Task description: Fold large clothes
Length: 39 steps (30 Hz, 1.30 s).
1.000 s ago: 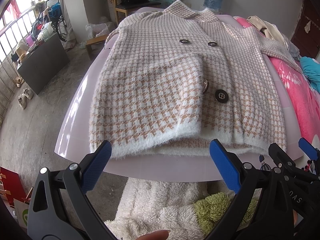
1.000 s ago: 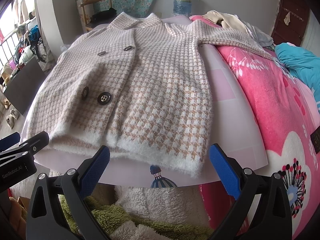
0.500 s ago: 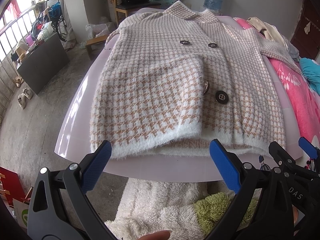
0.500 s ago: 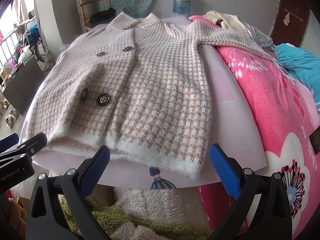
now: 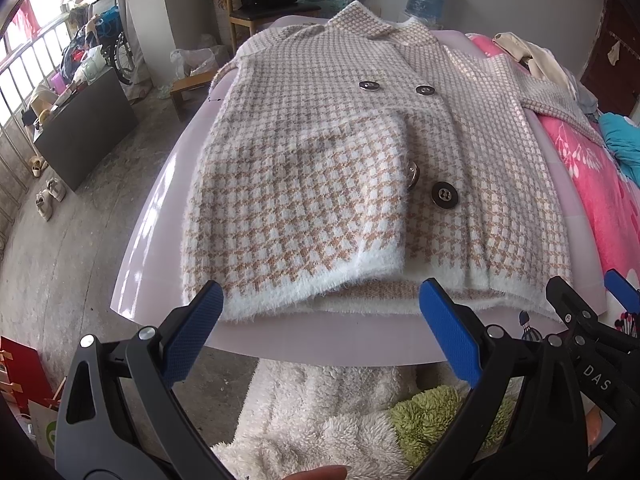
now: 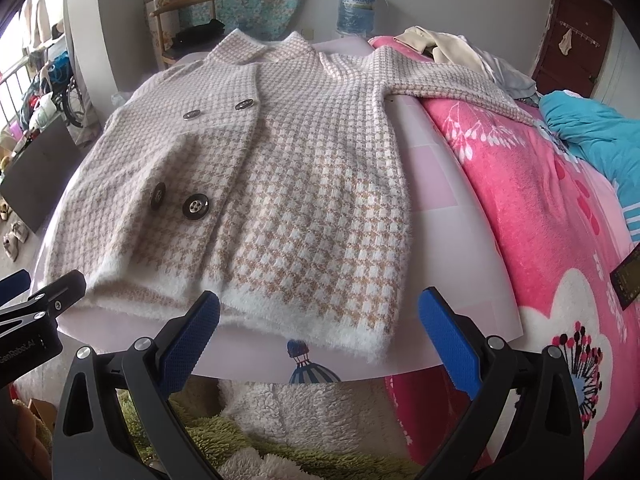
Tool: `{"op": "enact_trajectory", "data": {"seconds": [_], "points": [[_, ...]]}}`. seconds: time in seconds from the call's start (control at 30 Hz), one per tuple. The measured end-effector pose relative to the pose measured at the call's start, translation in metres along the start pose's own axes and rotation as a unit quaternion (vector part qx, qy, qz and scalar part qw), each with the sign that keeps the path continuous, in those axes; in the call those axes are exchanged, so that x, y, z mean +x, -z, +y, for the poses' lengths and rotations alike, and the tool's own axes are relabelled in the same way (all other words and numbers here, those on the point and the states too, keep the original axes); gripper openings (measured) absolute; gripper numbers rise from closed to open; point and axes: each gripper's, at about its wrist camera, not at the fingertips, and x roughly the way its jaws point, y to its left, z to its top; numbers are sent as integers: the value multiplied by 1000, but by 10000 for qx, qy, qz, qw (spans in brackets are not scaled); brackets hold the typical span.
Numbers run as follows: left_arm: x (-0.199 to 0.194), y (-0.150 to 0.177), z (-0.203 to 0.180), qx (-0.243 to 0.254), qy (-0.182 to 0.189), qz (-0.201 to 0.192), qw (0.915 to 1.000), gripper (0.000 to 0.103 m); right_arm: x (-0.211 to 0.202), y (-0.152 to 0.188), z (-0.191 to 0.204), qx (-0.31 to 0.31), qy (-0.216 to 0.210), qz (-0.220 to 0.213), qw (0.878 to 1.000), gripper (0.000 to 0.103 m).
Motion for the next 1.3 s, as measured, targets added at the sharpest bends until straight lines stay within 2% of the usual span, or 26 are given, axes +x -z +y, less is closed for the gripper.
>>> {"op": "enact_trajectory", "data": {"seconds": [0.3,0.47,0.67,0.9,1.0,1.13,1.23,1.3], "points": [[15,-11,-4,54,-30,75,10000,95,10,-8,5,-111,143,17,9998,97],[25,-16,-5,122,-31,112,9999,95,16,-14,10,-169,-114,-43,9998,97],[32,-30,-4,344,-182,-152,9991,95,24,-34,20,-340,-158,-162,9992,97],[39,-64,13,280,-94,-475,9984,95,35,-68,27,-551,-367,-500,9966,97],[41,-79,25,167,221,-664,9974,95,39,-88,35,-733,-560,-685,9934,97],[46,-98,47,-155,848,-809,9930,95,49,-119,48,-931,-1114,-697,9869,97],[55,-117,62,-394,981,-724,9918,95,55,-140,62,-1104,-1511,-685,9799,97],[61,-131,74,-562,907,-775,9913,95,58,-156,71,-1251,-1806,-633,9735,97]]}}
